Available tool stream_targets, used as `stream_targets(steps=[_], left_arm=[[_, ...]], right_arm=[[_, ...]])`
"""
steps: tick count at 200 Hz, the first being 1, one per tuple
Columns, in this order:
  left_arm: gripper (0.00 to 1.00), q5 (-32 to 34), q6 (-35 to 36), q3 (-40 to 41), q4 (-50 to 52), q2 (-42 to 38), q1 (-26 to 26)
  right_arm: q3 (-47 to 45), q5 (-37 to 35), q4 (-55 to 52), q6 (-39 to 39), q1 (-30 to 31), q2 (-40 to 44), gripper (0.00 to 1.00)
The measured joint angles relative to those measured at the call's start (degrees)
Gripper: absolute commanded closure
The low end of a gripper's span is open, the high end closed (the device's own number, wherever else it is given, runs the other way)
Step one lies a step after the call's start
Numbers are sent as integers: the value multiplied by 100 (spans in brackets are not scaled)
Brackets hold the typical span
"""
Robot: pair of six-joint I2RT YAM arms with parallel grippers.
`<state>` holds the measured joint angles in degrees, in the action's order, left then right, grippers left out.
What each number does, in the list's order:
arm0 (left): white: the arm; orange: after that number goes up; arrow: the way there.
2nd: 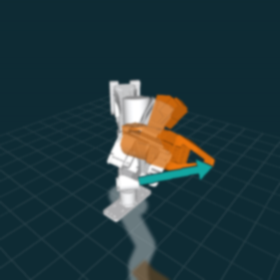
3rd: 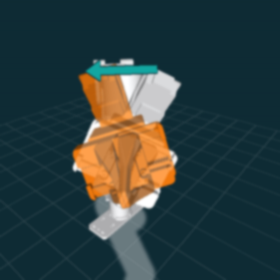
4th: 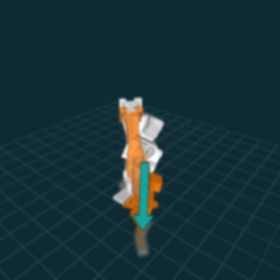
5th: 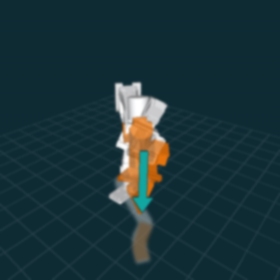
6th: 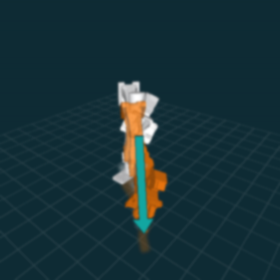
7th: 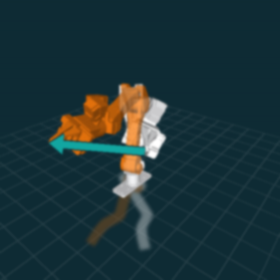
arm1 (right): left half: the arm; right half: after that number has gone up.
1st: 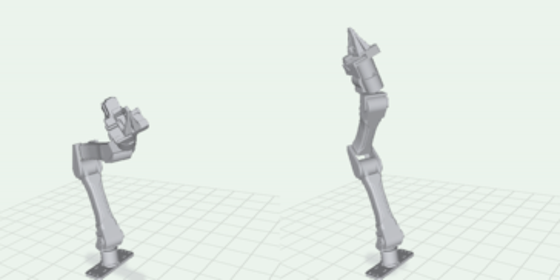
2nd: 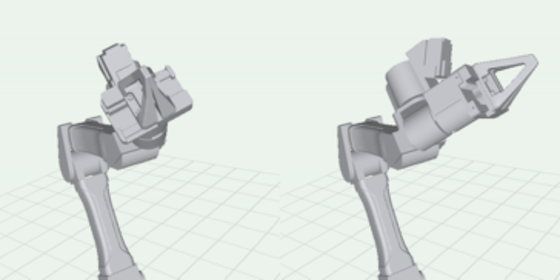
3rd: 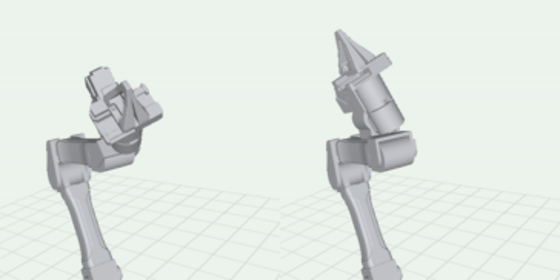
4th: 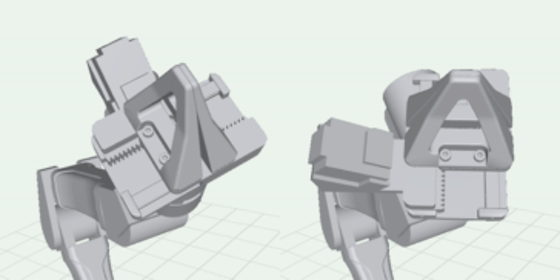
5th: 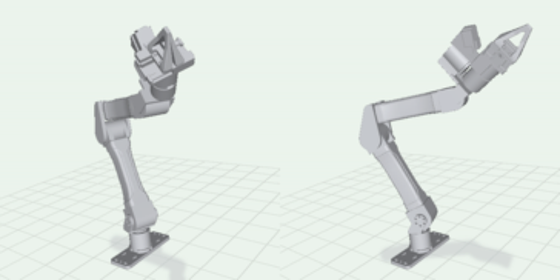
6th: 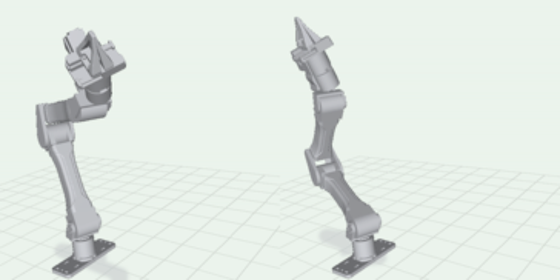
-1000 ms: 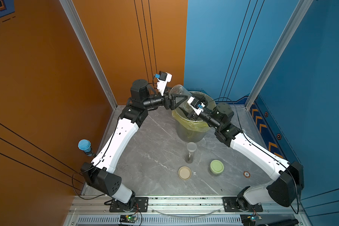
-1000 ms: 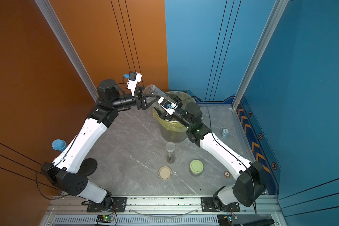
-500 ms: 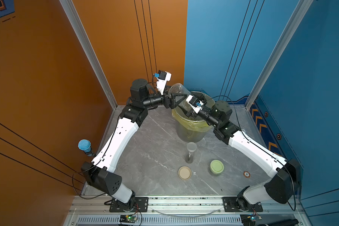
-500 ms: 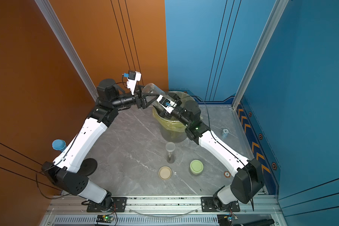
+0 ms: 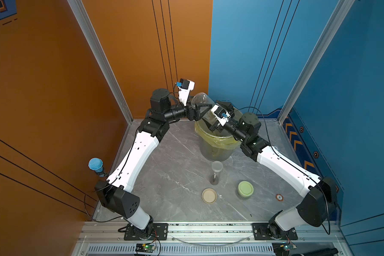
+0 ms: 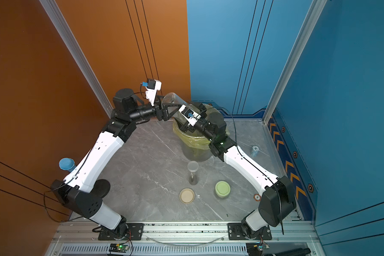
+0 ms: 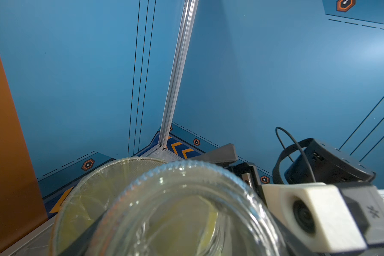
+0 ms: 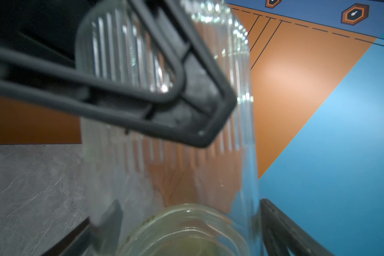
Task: Empty moldy tea leaves from jars
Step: Pour the moldy tea leaves from the jar into the trash bin.
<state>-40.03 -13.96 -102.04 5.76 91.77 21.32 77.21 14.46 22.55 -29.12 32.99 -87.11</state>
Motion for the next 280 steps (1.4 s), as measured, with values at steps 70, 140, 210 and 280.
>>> stream_targets(steps=[70,140,210,280], left_arm=[[71,372,103,2,-223,125,-144],[70,732,-61,748,-1596,-251,-258],[70,1132,-826,1904,-4011,-748,-216],[70,1434,-1408,2734,-5742,-855,-72]], right_arm=[[-299,-37,-15,1298,-205,485,0],[-1449,87,1484,5998,-992,1679,0],[-2022,-326,3967,10400,-485,280,0],[-981,-643,4953,11261,415,-442,0]])
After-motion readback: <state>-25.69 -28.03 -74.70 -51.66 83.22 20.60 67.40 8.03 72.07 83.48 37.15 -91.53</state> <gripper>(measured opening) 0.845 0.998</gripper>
